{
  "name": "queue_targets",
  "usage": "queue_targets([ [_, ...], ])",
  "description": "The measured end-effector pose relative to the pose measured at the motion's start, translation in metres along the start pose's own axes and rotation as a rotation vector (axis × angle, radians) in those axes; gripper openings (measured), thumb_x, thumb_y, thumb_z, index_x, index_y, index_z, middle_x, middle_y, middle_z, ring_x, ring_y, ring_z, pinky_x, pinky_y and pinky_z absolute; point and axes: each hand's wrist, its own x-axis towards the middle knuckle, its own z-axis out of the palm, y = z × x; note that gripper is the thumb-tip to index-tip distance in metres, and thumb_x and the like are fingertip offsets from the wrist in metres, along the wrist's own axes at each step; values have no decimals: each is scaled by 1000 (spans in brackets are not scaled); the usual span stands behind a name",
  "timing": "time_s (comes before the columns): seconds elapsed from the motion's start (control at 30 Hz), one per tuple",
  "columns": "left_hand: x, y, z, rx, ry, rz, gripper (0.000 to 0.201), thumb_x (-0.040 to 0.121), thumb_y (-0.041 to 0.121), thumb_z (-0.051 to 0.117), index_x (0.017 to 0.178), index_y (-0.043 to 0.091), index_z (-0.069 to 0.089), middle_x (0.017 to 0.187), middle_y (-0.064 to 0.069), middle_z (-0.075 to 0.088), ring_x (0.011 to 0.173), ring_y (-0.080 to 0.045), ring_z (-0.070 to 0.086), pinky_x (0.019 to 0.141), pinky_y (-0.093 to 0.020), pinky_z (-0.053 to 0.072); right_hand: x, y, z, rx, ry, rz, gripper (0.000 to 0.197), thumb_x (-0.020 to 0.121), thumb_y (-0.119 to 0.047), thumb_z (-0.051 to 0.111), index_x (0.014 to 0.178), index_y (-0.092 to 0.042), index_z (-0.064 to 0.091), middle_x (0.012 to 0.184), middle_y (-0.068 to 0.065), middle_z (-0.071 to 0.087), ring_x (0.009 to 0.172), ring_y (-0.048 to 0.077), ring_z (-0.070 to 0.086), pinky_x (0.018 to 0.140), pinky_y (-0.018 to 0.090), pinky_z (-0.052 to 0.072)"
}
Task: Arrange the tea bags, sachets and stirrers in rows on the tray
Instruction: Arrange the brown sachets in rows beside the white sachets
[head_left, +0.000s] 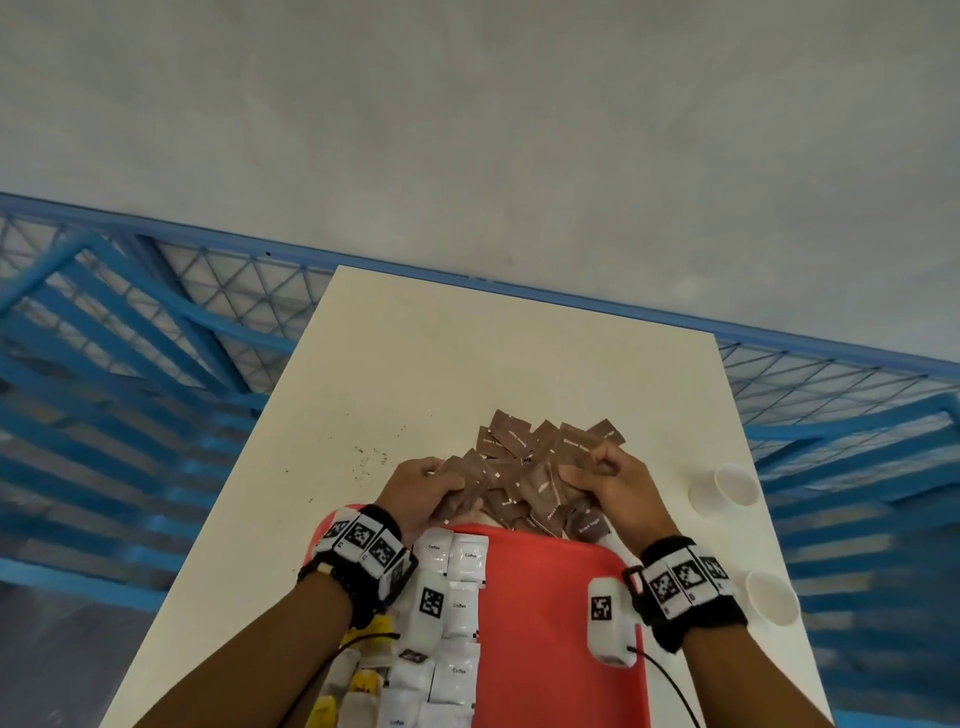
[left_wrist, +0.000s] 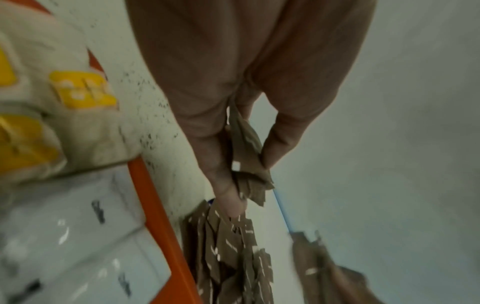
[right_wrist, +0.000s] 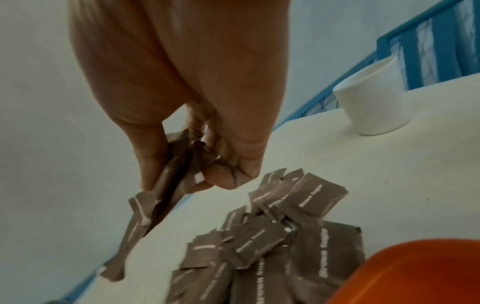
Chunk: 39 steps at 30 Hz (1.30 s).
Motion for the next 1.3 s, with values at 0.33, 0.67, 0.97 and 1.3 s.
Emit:
queue_targets([
  [0.33, -52, -31, 32, -445, -279, -188, 42, 92, 8, 29, 84, -5, 69, 74, -17, 64, 61, -24, 63, 58, -30, 55, -65, 36, 33, 50, -328, 129, 29, 75, 2, 79, 76, -8, 52, 64, 11, 65, 51, 20, 59, 51, 29, 47],
  [0.67, -86, -54, 36, -276, -388, -166, 38, 98, 20, 58, 133, 6, 53, 97, -21, 70, 78, -35, 69, 60, -41, 59, -107, 42, 40, -59, -153, 7, 24, 80, -12, 79, 80, 4, 61, 66, 14, 71, 52, 17, 62, 49, 22, 45],
  [0.97, -123, -47, 25, -93, -301, 26, 39, 83, 21, 74, 120, 14, 64, 100, -21, 73, 75, -33, 71, 52, -33, 58, -146, 34, 33, 73, -25, -1, 14, 83, -8, 75, 89, 2, 68, 61, 8, 67, 49, 13, 58, 47, 20, 46],
  [1.3, -153, -43, 12, -121, -340, 29, 32, 78, 16, 77, 107, 7, 70, 94, -30, 70, 61, -38, 69, 38, -26, 51, -177, 21, 45, 243, -123, 68, 37, 86, -37, 65, 79, -1, 65, 67, 11, 63, 56, 17, 53, 53, 28, 39],
])
